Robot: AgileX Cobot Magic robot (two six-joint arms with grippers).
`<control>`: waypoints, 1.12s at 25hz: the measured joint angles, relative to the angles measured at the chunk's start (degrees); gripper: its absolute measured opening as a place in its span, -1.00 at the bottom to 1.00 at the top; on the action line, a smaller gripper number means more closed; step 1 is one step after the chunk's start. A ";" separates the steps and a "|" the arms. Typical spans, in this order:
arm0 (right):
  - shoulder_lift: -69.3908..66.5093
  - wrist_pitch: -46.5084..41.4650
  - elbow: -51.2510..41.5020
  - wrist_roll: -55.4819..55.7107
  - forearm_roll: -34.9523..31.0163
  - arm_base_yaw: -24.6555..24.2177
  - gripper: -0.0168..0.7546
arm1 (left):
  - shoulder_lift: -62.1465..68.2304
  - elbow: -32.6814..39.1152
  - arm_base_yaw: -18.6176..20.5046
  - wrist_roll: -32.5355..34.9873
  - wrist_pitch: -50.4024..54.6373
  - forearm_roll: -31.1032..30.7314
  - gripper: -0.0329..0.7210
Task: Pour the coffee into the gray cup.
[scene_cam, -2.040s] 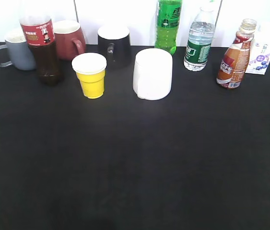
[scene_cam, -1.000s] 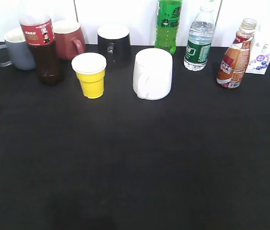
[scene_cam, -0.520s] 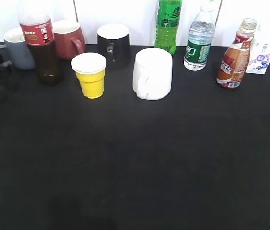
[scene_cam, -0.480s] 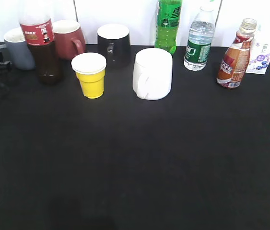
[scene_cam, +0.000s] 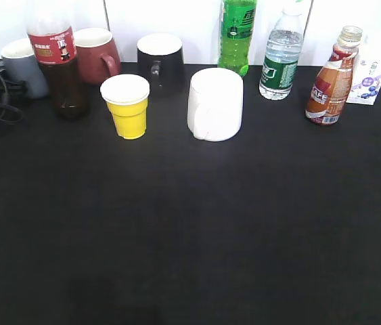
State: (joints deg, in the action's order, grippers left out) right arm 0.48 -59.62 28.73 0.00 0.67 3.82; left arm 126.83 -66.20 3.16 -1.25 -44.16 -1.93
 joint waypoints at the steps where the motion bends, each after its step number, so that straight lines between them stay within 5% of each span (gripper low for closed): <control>1: 0.00 0.00 0.00 0.00 0.00 0.00 0.57 | 0.00 -0.04 0.00 0.00 -0.07 0.00 -0.66; 8: 0.00 0.00 0.00 0.00 0.00 0.00 0.57 | -5.26 4.45 1.44 2.03 -0.83 0.00 -0.70; 16: 0.00 0.00 0.00 0.00 0.00 0.00 0.57 | -29.75 31.60 2.56 7.17 -7.34 5.21 -0.72; 22: 0.00 0.00 0.00 0.00 0.00 0.00 0.57 | -47.13 50.25 2.56 5.96 -4.38 3.30 -0.72; 25: 0.00 0.00 0.00 0.00 0.00 0.00 0.57 | -50.98 50.85 -0.79 3.38 -3.37 -2.58 -0.72; 28: 0.00 0.00 0.00 0.00 0.00 0.00 0.57 | -50.93 50.85 -8.84 3.27 -3.40 -5.15 -0.72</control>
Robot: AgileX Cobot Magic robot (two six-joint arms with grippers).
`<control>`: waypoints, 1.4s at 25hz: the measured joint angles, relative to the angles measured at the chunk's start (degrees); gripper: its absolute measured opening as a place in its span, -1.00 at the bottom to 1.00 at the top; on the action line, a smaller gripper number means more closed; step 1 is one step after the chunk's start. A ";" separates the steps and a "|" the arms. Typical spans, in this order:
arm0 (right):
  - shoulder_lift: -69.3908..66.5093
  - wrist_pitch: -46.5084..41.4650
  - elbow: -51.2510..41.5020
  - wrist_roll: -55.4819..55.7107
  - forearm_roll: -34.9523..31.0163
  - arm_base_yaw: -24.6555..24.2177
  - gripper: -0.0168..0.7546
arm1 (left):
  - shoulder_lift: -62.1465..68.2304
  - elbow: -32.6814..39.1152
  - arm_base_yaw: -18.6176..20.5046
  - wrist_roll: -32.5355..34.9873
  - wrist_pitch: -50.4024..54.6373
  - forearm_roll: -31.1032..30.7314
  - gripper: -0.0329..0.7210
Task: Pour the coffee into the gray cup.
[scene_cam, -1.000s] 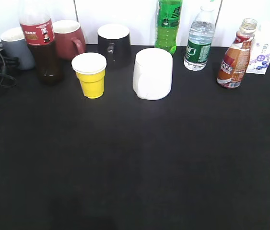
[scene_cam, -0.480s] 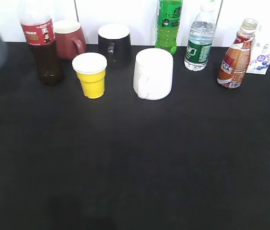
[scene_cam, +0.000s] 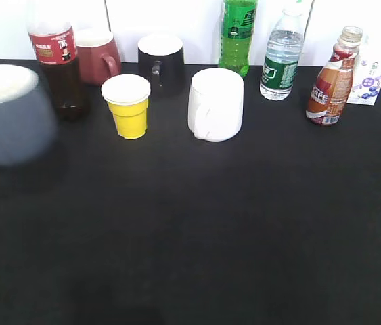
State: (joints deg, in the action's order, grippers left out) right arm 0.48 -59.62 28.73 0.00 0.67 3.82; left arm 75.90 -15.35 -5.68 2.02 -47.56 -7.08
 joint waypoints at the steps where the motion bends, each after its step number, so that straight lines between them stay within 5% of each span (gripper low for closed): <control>1: 0.00 0.00 0.00 0.00 0.00 0.00 0.57 | 0.70 0.00 -2.37 0.00 -0.78 -0.21 -0.72; 5: 0.00 0.00 0.00 0.00 0.00 0.00 0.57 | 5.26 0.00 -7.56 -0.13 -4.63 -0.24 -0.72; 10: -0.69 2.88 0.82 0.00 0.00 0.00 0.43 | 7.41 0.00 -8.45 -0.13 -7.76 -0.79 -0.72; 13: -8.13 19.05 1.18 0.00 -0.19 0.00 0.28 | 7.44 0.00 -8.45 -0.13 -8.20 -2.02 -0.72; 18: -29.98 37.92 0.35 0.00 -0.30 0.00 0.70 | 7.44 0.00 -8.45 -0.13 -8.20 -2.03 -0.72; 23: -51.96 65.69 0.04 0.00 -0.67 0.00 0.38 | 7.44 0.00 -8.45 -0.13 -8.20 -2.08 -0.72; 26: -65.66 83.78 -0.64 0.00 -0.67 0.00 0.57 | 7.44 0.00 -8.45 -0.13 -8.20 -2.08 -0.72; 30: -84.74 107.02 -0.68 1.92 4.66 0.00 0.58 | 7.44 0.00 -8.45 -0.13 -8.20 -2.14 -0.72; 35: -103.09 121.81 -0.50 2.21 5.39 0.07 0.61 | 7.44 0.00 -8.45 -0.13 -8.20 -2.14 -0.72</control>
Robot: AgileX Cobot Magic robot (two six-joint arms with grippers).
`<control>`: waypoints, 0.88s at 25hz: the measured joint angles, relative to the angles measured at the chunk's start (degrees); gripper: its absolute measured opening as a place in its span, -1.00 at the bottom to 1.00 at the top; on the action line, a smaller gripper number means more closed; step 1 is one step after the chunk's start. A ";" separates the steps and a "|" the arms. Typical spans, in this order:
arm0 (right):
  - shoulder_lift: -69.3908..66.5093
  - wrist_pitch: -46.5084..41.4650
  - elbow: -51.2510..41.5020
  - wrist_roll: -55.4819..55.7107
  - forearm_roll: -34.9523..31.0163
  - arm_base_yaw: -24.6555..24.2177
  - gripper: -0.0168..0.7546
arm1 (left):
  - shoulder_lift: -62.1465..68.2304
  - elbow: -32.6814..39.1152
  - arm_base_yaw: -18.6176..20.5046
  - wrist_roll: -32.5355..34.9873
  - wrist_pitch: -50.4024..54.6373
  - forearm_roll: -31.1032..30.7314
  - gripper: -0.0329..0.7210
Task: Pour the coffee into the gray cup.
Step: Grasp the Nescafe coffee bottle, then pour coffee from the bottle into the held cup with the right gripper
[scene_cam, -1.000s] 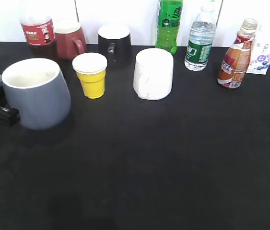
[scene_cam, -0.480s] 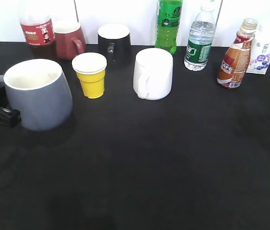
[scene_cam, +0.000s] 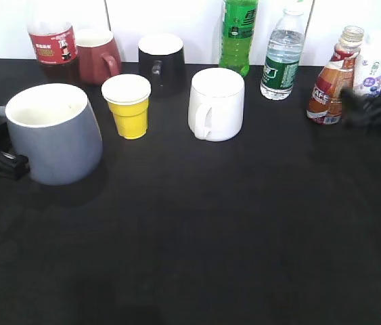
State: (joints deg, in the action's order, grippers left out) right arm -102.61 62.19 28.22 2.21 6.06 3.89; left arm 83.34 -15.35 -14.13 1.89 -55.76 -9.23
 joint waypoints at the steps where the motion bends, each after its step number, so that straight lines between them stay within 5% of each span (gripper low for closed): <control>1: -1.86 0.11 0.65 0.00 0.00 0.52 0.63 | 0.00 0.00 0.00 0.00 0.00 0.00 -0.72; 15: -21.12 0.37 20.79 0.06 -1.35 2.06 0.62 | 0.04 0.00 0.00 0.00 -0.12 0.00 -0.72; 22: -23.40 1.22 22.97 0.06 -0.24 2.06 0.41 | 0.04 0.00 0.00 0.00 -0.39 0.00 -0.72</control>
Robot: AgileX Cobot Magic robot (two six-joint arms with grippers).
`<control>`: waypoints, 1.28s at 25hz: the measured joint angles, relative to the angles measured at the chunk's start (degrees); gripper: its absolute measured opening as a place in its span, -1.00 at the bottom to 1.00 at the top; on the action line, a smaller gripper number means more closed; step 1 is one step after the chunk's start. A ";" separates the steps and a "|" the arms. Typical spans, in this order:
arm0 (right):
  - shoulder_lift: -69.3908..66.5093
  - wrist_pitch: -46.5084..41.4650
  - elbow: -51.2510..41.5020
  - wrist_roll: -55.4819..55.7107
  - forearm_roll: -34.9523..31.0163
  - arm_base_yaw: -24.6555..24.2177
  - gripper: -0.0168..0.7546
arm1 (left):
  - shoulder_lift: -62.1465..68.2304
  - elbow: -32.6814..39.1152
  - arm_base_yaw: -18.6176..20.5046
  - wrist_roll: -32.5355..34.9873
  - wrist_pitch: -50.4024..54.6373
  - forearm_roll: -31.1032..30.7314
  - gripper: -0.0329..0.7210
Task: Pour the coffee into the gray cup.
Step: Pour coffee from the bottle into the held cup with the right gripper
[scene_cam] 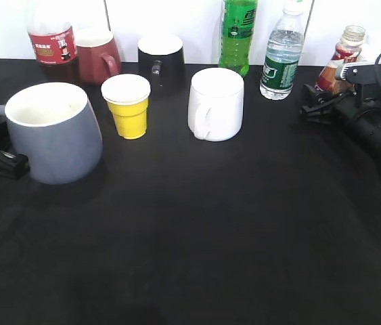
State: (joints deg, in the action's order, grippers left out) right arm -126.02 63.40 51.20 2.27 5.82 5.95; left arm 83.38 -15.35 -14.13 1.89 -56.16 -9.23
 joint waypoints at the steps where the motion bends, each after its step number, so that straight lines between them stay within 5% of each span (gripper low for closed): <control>1: 0.01 -0.01 0.04 0.00 0.02 0.00 0.41 | 0.00 0.00 0.00 0.00 0.00 0.00 -0.72; 6: 9.82 -0.48 -6.34 0.00 0.96 0.00 0.41 | 0.00 0.00 0.00 0.00 0.00 -0.67 -0.72; 10: 25.04 -5.64 -11.89 4.92 11.54 1.61 0.41 | 0.00 0.00 0.00 0.00 -0.57 -5.86 -0.72; 17: 32.15 -18.81 -11.18 5.49 12.30 25.72 0.41 | 0.00 0.00 0.00 -2.91 -1.61 -13.38 -0.72; 20: 32.15 -24.39 -7.32 -0.42 11.87 31.78 0.41 | 0.00 0.00 0.00 -5.01 -3.39 -15.27 -0.72; 26: 25.88 -26.22 0.62 -3.86 11.86 34.67 0.41 | 0.00 0.00 -1.74 -7.09 -3.53 -16.28 -0.72; 32: 23.76 -26.22 0.79 -21.99 12.90 34.67 0.41 | 0.00 0.00 -1.74 -7.16 -3.47 -16.29 -0.72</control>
State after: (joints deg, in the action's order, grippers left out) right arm -102.26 37.19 51.99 -19.72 18.71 40.62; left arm 83.38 -15.35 -15.87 -5.27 -59.63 -25.52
